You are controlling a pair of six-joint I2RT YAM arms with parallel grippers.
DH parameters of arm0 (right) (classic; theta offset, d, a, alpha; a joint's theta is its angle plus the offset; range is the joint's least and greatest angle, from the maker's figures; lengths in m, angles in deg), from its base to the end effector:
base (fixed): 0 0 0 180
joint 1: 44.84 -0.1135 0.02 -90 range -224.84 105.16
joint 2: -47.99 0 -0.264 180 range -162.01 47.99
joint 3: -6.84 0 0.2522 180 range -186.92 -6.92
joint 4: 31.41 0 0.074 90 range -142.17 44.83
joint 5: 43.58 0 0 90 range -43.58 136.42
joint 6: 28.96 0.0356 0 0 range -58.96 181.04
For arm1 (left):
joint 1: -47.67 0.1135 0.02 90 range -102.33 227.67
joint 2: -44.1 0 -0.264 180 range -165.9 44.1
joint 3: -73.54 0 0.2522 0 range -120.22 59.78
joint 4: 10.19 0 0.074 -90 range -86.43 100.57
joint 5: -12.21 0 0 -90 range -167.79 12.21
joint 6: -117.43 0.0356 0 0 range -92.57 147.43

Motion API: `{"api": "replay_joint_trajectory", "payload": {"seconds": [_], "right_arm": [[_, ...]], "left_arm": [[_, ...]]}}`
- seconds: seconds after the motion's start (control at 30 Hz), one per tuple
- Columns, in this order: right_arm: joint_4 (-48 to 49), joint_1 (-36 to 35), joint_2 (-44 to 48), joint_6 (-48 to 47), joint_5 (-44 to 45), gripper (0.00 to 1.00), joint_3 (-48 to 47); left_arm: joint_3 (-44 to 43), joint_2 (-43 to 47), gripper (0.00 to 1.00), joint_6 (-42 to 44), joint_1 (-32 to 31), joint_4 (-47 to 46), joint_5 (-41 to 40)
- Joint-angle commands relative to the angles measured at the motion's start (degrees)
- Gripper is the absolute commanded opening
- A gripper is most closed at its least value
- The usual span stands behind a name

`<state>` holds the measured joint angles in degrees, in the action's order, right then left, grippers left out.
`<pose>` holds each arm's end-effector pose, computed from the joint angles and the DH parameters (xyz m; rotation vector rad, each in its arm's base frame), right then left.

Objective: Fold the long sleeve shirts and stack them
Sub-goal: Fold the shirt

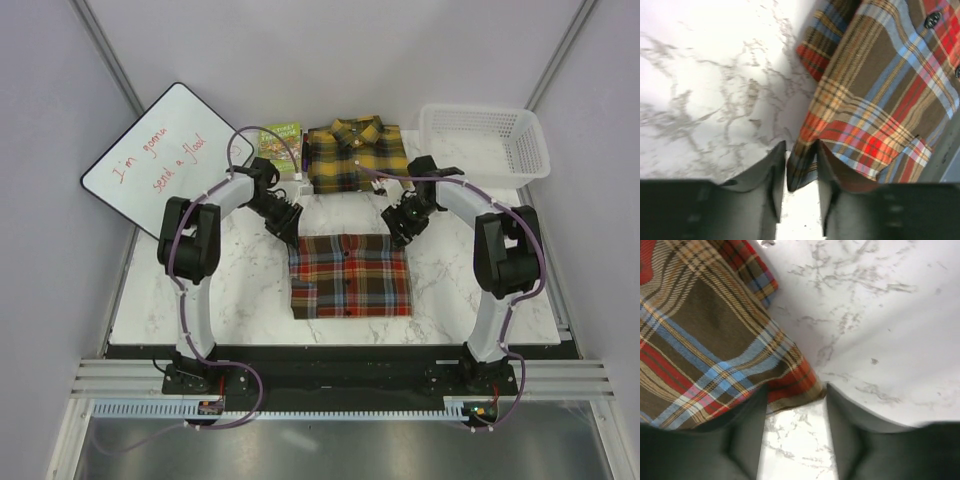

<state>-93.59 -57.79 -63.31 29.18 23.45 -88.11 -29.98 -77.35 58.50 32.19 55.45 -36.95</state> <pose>0.3664 0.0985 0.1838 -1.1338 2.5985 0.5213 0.3879 -0.1316 0.1608 1.1465 2.5190 -0.9996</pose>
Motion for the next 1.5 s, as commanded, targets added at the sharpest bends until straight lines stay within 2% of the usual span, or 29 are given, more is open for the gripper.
{"api": "replay_joint_trajectory", "payload": {"seconds": [0.0, 0.07, 0.1, 0.13, 0.17, 0.2, 0.23, 0.3, 0.37, 0.4, 0.43, 0.47, 0.5, 0.53, 0.57, 0.6, 0.63, 0.67, 0.7, 0.73, 0.9, 0.97, 1.1, 1.2, 1.23, 1.3, 1.33, 1.37, 1.47], "right_arm": [[-0.97, 2.05, 8.0, 3.9, 1.7, 0.74, -2.92], [-2.45, 3.28, 11.53, 4.87, 0.38, 0.87, -4.32], [-3.07, 4.5, 14.86, 6.01, -1.89, 0.96, -4.76], [-3.86, 4.86, 16.46, 6.36, -3.39, 0.98, -5.2], [-5.52, 4.95, 17.95, 6.98, -5.32, 0.98, -5.56], [-5.89, 4.95, 20.75, 8.81, -7.43, 0.98, -5.21], [-6.07, 4.95, 22.35, 9.87, -13.19, 0.98, -4.6], [-5.37, 4.34, 26.03, 14.25, -17.8, 0.98, -1.97], [-3.1, 3.12, 28.24, 17.16, -24.83, 0.98, 1.8], [-1.51, 2.5, 30.6, 19.01, -27.11, 0.98, 3.82], [0.85, 1.71, 31.84, 24.24, -28.62, 0.98, 6.19], [6.01, -0.3, 33.07, 26.65, -30.89, 0.98, 11.44], [9.02, -1.54, 35.35, 29.89, -31.44, 0.98, 14.45], [12.01, -2.86, 36.5, 35.23, -31.79, 0.98, 20.4], [18.21, -5.57, 38.34, 38.16, -32.23, 0.98, 23.15], [21.41, -6.9, 39.05, 40.62, -32.15, 0.98, 25.79], [24.49, -8.22, 39.5, 45.52, -32.23, 0.98, 30.51], [29.3, -10.06, 39.59, 47.13, -32.41, 0.98, 32.3], [31.53, -10.77, 39.41, 48.72, -32.58, 0.98, 33.97], [36.42, -11.13, 39.32, 50.73, -32.76, 0.98, 37.3], [47.0, -11.4, 35.29, 58.74, -33.03, 0.98, 44.0], [47.98, -11.31, 30.74, 58.14, -32.76, 0.98, 44.89], [47.98, -10.26, 22.29, 56.91, -34.42, 0.98, 43.4], [46.06, -6.31, 15.79, 53.15, -34.69, 0.98, 43.92], [42.05, -4.12, 12.72, 51.04, -34.43, 0.98, 43.4], [37.11, -2.52, 10.85, 43.51, -34.17, 0.98, 40.52], [29.69, -2.34, 10.5, 39.54, -34.26, 0.98, 38.84], [26.22, -2.52, 11.19, 36.63, -34.43, 0.98, 37.17], [16.45, -2.61, 16.55, 29.41, -34.96, 0.98, 31.54]], "left_arm": [[-1.22, 6.64, 0.44, -3.91, 3.43, -0.99, 1.76], [-0.16, 14.61, 0.53, -6.37, 4.41, -1.69, 4.32], [1.76, 18.05, 0.88, -6.81, 4.41, -2.74, 5.21], [3.08, 21.31, 0.99, -7.25, 4.5, -3.53, 6.09], [4.66, 24.56, 1.0, -7.95, 4.33, -4.67, 6.96], [8.94, 31.99, 1.0, -9.17, 3.98, -8.86, 8.28], [11.07, 35.11, 1.0, -11.53, 3.45, -10.99, 8.64], [17.31, 43.61, 1.0, -15.06, 1.26, -15.21, 6.37], [23.79, 48.13, 1.0, -19.98, 1.16, -20.74, 11.51], [26.62, 49.71, 1.0, -22.0, 1.07, -23.29, 18.94], [29.61, 52.34, 1.0, -32.89, 1.07, -30.27, 21.19], [34.6, 52.89, 0.99, -39.27, 1.07, -32.95, 22.43], [37.78, 53.07, 1.0, -43.77, -0.41, -37.77, 28.97], [40.68, 53.33, 1.0, -52.51, -3.21, -42.95, 27.38], [43.58, 54.03, 1.0, -53.3, -6.72, -42.91, 23.97], [45.61, 55.34, 0.99, -56.09, -13.97, -44.48, 16.37], [48.51, 57.79, 0.99, -59.51, -16.83, -48.32, 14.46], [54.19, 58.16, 0.99, -63.55, -18.86, -58.72, 13.05], [55.9, 57.82, 0.99, -68.64, -21.75, -61.08, 10.25], [56.96, 56.6, 0.99, -69.9, -22.3, -62.41, 9.27], [63.47, 48.69, 0.99, -77.45, -22.57, -68.84, 5.13], [64.27, 43.88, 0.99, -78.35, -21.44, -68.84, 3.03], [64.0, 32.53, 0.99, -77.74, -15.99, -75.41, 3.89], [64.62, 25.68, 0.98, -78.1, -10.63, -77.54, 6.53], [64.71, 24.78, 0.97, -77.66, -9.23, -76.93, 7.23], [65.4, 24.85, 0.93, -77.13, -5.88, -76.22, 9.59], [65.84, 26.07, 0.91, -76.43, -5.61, -76.31, 11.7], [66.02, 27.74, 0.88, -75.12, -6.22, -75.96, 16.33], [66.47, 38.89, 0.88, -73.36, -7.1, -71.4, 20.84]]}}
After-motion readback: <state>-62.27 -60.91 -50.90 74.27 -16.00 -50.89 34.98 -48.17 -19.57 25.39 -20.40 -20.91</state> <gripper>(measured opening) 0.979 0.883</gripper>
